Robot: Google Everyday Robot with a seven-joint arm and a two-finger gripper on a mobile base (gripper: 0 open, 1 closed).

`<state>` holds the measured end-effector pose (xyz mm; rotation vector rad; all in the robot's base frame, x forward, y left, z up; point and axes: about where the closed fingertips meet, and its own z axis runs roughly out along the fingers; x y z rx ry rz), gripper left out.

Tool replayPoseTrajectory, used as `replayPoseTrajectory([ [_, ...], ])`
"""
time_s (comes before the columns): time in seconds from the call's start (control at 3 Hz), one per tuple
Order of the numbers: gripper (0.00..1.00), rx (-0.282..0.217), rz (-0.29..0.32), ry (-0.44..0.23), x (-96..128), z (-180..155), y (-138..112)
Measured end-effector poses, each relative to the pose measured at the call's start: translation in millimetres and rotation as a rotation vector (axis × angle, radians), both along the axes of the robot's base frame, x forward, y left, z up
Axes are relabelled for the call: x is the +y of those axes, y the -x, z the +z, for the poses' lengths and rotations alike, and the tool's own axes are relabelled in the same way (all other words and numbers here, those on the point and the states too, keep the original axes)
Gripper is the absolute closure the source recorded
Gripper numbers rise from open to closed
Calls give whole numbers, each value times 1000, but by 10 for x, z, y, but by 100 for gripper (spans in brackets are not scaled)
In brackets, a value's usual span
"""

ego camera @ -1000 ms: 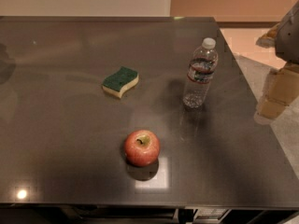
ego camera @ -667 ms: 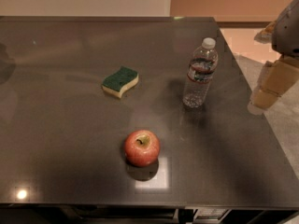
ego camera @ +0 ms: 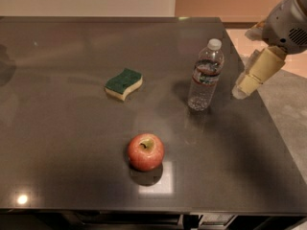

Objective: Move water bottle near apple

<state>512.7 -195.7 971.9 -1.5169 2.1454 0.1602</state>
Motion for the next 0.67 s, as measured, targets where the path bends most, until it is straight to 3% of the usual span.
replayPoseTrajectory([
  [0.33, 0, -5, 32, -120, 244, -65, -113],
  [0.67, 0, -22, 48, -197, 442, -148, -177],
])
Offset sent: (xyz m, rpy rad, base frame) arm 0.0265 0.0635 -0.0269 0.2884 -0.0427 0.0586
